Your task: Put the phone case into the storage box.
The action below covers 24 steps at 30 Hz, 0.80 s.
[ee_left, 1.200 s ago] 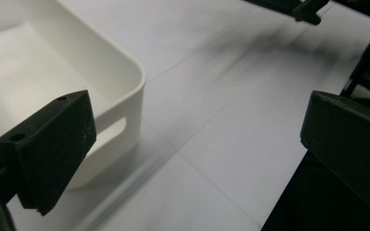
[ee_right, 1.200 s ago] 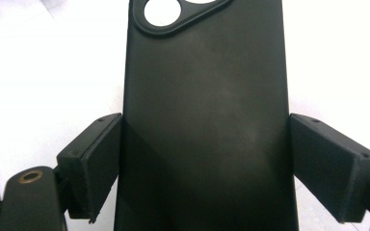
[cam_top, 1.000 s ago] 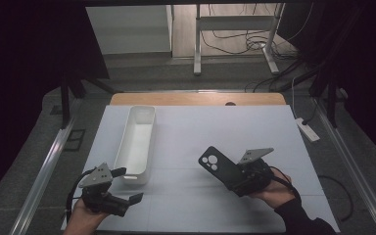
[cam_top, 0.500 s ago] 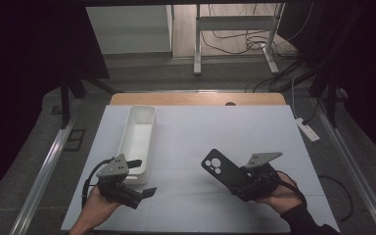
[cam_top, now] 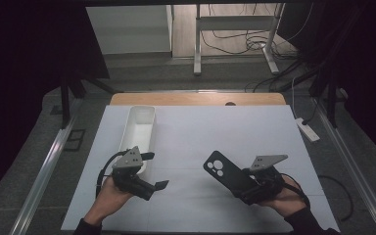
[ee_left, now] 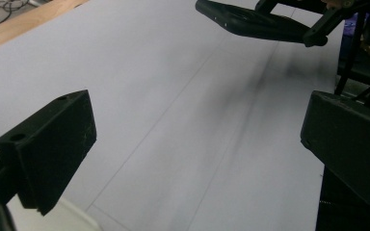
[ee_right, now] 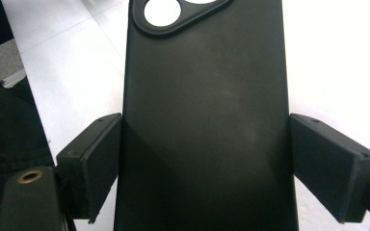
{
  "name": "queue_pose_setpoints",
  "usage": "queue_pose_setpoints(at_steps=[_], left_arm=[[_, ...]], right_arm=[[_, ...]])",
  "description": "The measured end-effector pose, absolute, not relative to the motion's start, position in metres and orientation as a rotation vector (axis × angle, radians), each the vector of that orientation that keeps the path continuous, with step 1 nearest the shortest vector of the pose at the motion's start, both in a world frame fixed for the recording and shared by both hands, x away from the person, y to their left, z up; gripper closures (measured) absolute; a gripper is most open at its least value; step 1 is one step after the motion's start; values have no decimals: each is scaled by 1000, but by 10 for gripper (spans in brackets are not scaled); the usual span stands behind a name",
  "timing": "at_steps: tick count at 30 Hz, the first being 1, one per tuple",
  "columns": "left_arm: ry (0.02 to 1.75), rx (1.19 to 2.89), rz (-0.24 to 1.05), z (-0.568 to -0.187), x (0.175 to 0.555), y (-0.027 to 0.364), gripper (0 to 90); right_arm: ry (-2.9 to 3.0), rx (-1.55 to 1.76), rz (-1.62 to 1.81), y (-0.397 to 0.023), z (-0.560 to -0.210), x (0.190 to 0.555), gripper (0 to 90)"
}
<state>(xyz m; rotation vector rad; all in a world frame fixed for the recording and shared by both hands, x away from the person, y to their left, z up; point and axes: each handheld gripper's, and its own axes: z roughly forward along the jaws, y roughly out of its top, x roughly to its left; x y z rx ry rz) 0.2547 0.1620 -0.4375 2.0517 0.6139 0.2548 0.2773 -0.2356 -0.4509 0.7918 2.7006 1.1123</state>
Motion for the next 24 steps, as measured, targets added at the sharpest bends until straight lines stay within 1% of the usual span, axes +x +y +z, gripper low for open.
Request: queue_pose_setpoints(at_steps=[13, 18, 24], left_arm=[[557, 2039, 244, -436, 268, 141, 0], [548, 2049, 258, -439, 263, 140, 0], [547, 2029, 230, -443, 257, 141, 0]], right_arm=[[2705, 770, 1143, -239, -449, 273, 155], [2706, 758, 1152, -238, -448, 270, 155], [2711, 737, 1186, -236, -448, 268, 155]])
